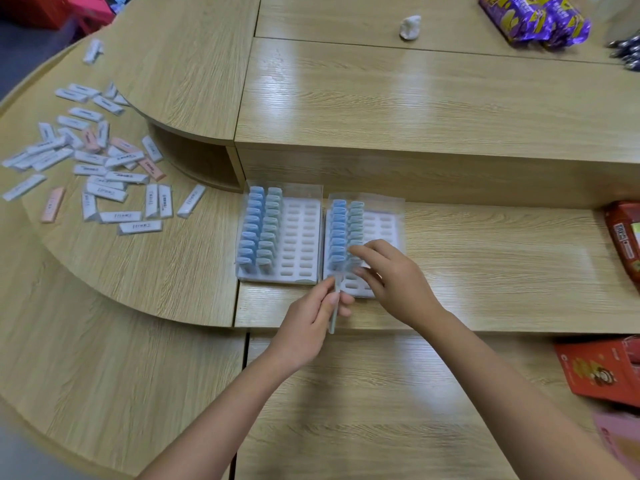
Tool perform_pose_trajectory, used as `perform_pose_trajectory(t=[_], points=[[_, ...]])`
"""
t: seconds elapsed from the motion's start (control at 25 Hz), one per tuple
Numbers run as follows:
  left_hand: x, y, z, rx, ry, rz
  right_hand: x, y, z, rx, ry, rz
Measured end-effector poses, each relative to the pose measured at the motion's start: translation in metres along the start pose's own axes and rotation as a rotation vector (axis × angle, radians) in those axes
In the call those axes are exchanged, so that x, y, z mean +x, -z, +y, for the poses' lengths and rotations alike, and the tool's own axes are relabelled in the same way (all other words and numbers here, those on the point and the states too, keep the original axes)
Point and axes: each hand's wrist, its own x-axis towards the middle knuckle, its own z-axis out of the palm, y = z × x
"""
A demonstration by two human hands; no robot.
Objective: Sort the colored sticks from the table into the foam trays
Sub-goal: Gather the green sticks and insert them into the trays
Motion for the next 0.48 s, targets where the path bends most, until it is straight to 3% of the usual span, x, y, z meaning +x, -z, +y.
perform_pose_trajectory(t=[0.16, 0.36, 0.48], points=[[0.008, 0.001, 0.006, -0.066, 0.009, -0.025, -0.008, 0.028, -0.023, 0.537, -0.181, -0.252], [0.011, -0.011, 0.015, -0.077, -0.002, -0.087, -0.008, 0.033, -0.025, 0.565, -0.340, -0.150], [0.016, -0.007, 0.011, 0.025, 0.012, 0.053, -0.005, 0.038, -0.018, 0.579, -0.404, -0.079]])
